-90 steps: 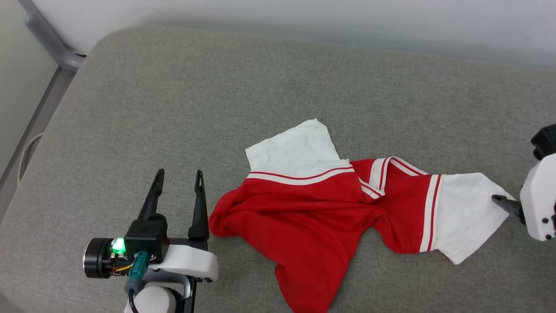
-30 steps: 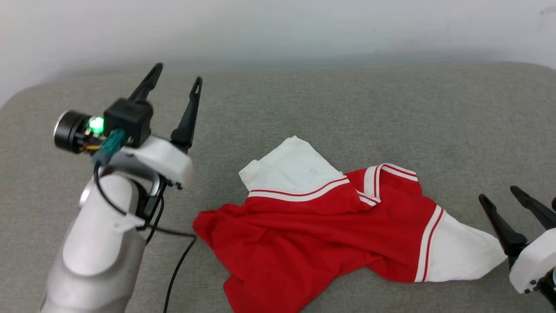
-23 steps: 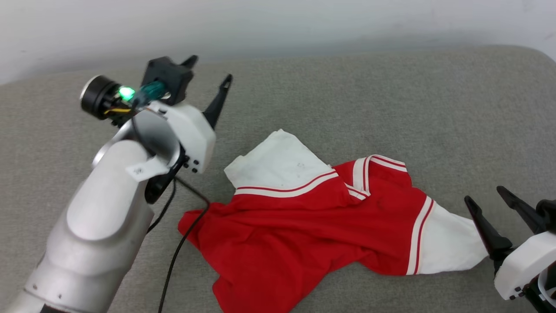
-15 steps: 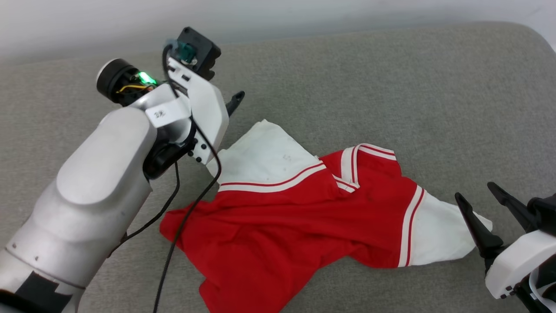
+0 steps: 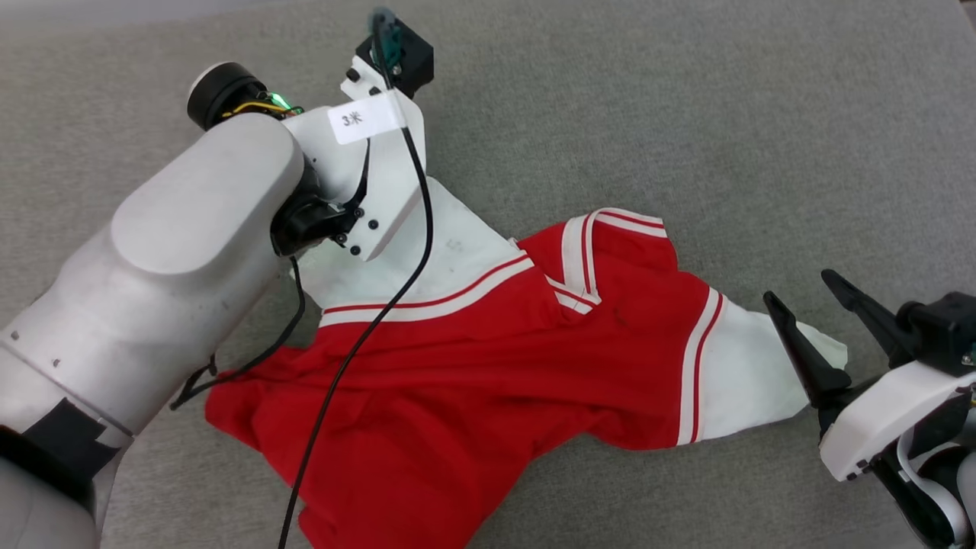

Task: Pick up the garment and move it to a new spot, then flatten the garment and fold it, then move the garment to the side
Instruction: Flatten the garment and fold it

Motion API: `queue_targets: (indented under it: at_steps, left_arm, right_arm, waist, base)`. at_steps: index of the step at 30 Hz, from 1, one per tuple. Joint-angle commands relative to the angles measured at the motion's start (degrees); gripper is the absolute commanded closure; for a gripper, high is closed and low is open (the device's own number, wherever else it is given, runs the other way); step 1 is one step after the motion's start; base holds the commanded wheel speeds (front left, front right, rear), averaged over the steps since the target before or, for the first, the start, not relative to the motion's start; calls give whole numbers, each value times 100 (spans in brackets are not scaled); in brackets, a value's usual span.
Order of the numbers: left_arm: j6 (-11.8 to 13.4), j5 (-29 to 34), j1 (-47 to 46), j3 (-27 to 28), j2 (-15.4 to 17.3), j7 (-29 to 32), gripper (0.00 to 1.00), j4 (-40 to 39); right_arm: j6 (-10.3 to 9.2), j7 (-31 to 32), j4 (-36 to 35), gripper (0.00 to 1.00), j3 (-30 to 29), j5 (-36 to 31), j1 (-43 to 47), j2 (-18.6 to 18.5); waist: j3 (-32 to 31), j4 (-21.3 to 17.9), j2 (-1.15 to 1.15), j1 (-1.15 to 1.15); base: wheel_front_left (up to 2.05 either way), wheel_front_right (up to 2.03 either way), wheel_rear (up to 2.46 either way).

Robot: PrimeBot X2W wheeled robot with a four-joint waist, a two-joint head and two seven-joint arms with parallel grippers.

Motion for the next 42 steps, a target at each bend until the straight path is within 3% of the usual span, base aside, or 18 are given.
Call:
queue_targets:
  at_steps: [1, 11, 12, 13, 14, 24, 28, 36, 42]
  left_arm:
    - [-2, -49, -154, -201, -3, 40, 0, 90]
    - [-2, -296, -124, -1245, 174, -23, 0, 469]
    - [-2, -322, -100, -1279, 193, -44, 8, 431]
    - [-3, -319, -99, -1302, 204, -135, 69, 348]
    - [-3, -280, -121, -1310, 219, -257, 100, 294]
    - [1, 10, -271, -1120, 546, -2384, 100, 434]
    - [121, 3, -168, -970, 760, -2835, 100, 663]
    - [431, -221, 231, -708, 1360, -3236, 100, 1314]
    - [591, -465, 679, -638, 1558, -3265, 100, 1829]
  right_arm:
    - [-7, -69, 30, 0, 53, 15, -136, 40]
    - [-7, -286, 307, 0, 258, 89, -441, 68]
    - [-7, -299, 335, 0, 254, 98, -456, 61]
    - [-7, -317, 364, 0, 248, 102, -470, 56]
    - [-7, -326, 384, 0, 244, 113, -482, 52]
    - [-7, -334, 505, 0, 111, 160, -264, -36]
    - [-7, -315, 484, 0, 49, 164, -160, -36]
    - [-7, -251, 405, 0, -95, 176, 52, -34]
    - [-7, -221, 354, 0, -179, 162, 172, -24]
  waist:
    - [224, -141, 0, -1]
    - [479, -256, 0, -1]
    - [475, -248, 0, -1]
    - [463, -233, 0, -1]
    - [445, -214, 0, -1]
    - [7, 62, 0, -1]
    - [-98, 144, 0, -1]
    - [-240, 248, 0, -1]
    - [-253, 244, 0, -1]
  base:
    - [0, 0, 0]
    - [0, 0, 0]
    - [0, 0, 0]
    - [0, 0, 0]
    - [0, 0, 0]
    - [0, 0, 0]
    - [0, 0, 0]
    - [0, 0, 0]
    - [0, 0, 0]
